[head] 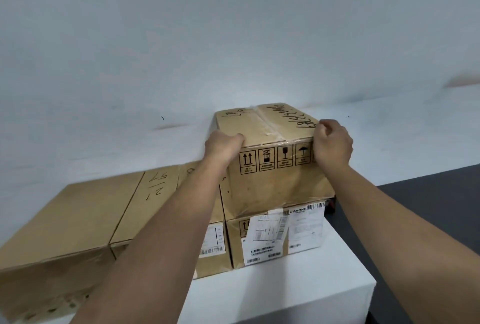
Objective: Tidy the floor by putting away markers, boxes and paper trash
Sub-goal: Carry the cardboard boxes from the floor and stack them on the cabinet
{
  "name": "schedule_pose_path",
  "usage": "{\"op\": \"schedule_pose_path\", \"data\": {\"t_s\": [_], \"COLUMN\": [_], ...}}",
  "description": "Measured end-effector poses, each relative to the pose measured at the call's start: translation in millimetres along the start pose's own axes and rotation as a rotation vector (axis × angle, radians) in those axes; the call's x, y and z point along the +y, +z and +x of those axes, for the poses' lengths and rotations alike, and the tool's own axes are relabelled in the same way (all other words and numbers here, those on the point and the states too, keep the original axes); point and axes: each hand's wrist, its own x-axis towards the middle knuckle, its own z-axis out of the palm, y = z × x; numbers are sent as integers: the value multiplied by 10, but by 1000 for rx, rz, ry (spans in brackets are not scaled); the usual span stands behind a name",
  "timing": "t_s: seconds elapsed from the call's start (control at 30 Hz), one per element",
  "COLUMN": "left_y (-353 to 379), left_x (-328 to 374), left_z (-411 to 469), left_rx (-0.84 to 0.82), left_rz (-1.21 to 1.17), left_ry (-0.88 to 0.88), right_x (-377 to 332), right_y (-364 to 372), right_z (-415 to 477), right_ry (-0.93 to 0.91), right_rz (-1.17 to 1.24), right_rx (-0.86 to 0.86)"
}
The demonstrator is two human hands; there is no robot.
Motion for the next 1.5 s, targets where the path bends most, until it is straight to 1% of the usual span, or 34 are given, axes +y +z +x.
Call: {"op": "schedule_pose_path", "data": {"t_s": [0.07, 0.1, 0.17, 0.2, 0.23, 0.3, 0.37, 0.47, 0.57, 0.7, 0.77, 0.9, 1.03, 1.1, 1.17, 1.3, 1.37, 1.43, 1.5], "left_y": [9, 4, 44, 106, 207, 490, 900, 1592, 2290, 3163, 3563, 4264, 4822, 5060, 5337, 5963, 6205, 6494, 6836], "left_x": [43, 74, 188, 277, 380, 576, 695, 686, 578, 445, 385, 183, -167, -392, -654, -1265, -1548, -1866, -2243], "left_z": [27, 49, 78, 65, 11, -191, -501, -1164, -1983, -3041, -3535, -4337, -4620, -4635, -4606, -4482, -4432, -4406, -4432], "left_rx": [-27, -28, 42, 90, 110, 56, -86, -346, -605, -860, -964, -1125, -1188, -1216, -1247, -1321, -1355, -1332, -1255], "left_rz": [75, 161, 471, 574, 592, 523, 455, 382, 352, 363, 366, 481, 616, 686, 742, 824, 860, 880, 890], "left_ry": [44, 62, 173, 283, 403, 591, 694, 740, 703, 616, 549, 465, 357, 315, 237, 94, 28, -55, -153], "right_x": [3, -2, 13, 23, 49, 136, 341, 791, 1317, 2038, 2410, 3140, 3793, 4094, 4434, 5174, 5509, 5933, 6461], "right_y": [-86, -131, -252, -328, -428, -687, -1097, -1945, -2972, -4235, -4748, -5528, -5847, -5835, -5776, -5669, -5639, -5610, -5576], "right_z": [52, 76, 91, 82, 64, 3, -75, -246, -551, -1030, -1282, -1761, -1900, -1920, -1912, -1904, -1918, -1924, -1933], "right_ry": [-33, -54, -51, -39, -22, 9, 42, 120, 212, 367, 456, 681, 850, 912, 963, 1066, 1089, 1123, 1160], "right_rz": [3, -16, -38, -22, 5, 42, -3, -102, -186, -281, -329, -445, -496, -521, -533, -553, -577, -589, -597], "right_rx": [-143, -226, -314, -306, -270, -162, -73, 73, 230, 340, 310, 155, -28, -136, -243, -364, -409, -456, -506]}}
